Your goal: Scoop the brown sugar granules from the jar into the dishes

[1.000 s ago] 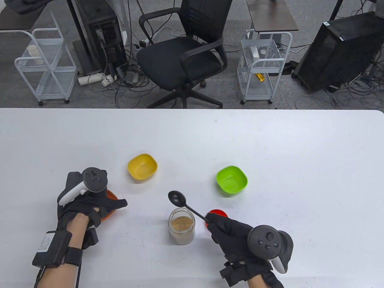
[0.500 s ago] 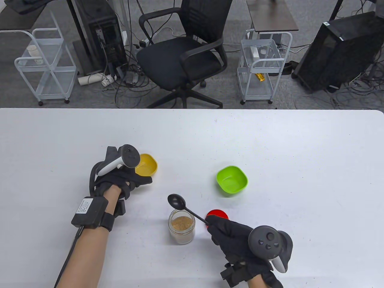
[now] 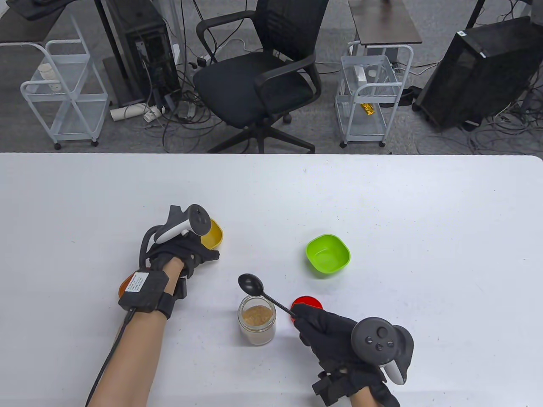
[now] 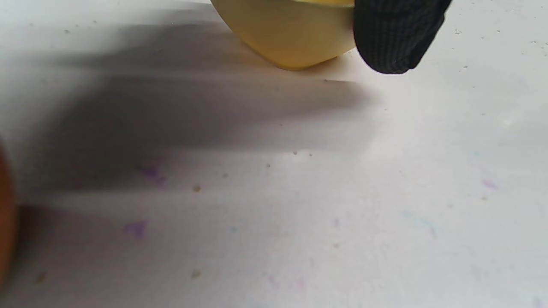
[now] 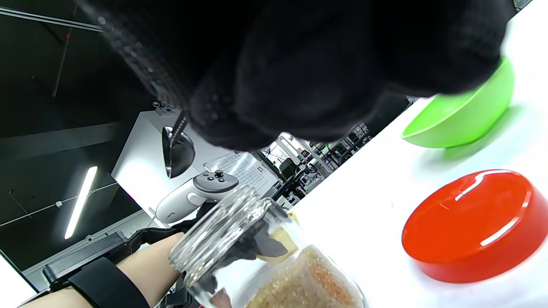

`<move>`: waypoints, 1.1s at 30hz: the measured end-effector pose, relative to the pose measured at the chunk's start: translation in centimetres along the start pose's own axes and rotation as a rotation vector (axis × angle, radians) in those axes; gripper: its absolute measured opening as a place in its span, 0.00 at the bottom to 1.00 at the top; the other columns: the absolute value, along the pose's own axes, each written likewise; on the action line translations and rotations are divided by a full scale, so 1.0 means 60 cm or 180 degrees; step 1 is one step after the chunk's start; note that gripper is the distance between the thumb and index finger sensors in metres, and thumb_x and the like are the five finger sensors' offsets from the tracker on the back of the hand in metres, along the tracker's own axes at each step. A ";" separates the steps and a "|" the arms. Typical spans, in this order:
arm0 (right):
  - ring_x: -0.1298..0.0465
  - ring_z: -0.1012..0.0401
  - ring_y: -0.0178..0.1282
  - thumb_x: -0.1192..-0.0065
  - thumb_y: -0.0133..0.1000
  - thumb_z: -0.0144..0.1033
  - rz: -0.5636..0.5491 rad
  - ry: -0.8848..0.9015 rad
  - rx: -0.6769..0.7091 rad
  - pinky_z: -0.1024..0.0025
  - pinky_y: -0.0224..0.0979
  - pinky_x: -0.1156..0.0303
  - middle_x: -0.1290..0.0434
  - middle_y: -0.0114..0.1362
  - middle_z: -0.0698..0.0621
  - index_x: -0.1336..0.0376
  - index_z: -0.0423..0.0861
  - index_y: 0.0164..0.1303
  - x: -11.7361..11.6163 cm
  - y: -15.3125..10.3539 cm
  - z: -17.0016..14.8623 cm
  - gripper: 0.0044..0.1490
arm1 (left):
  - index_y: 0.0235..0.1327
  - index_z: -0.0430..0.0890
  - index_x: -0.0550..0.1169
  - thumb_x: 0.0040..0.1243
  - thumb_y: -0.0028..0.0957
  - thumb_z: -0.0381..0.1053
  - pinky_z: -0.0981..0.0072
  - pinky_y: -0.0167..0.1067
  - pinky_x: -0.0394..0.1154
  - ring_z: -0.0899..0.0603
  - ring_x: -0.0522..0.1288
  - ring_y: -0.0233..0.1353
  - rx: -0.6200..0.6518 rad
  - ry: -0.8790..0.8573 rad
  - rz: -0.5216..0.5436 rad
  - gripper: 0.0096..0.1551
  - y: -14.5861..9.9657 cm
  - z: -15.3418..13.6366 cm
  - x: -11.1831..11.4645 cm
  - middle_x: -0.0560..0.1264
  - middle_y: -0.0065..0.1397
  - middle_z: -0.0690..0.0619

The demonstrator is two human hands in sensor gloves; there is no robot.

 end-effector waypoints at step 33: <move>0.15 0.62 0.27 0.32 0.56 0.48 0.0021 0.0052 -0.0020 0.63 0.44 0.16 0.13 0.39 0.60 0.26 0.55 0.60 0.003 0.011 -0.007 0.23 | 0.86 0.29 0.40 0.67 0.58 0.69 0.35 0.80 0.60 0.21 0.49 0.82 0.1052 -0.0417 0.1076 0.72 -0.294 0.044 0.018 0.40 0.86 0.26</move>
Point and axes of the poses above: the tracker on the back of each hand, its own z axis roughly to the thumb side, its own y axis roughly from the wrist to the fingertips, x = y × z, the point moved 3 cm from there along y, roughly from the wrist to the fingertips
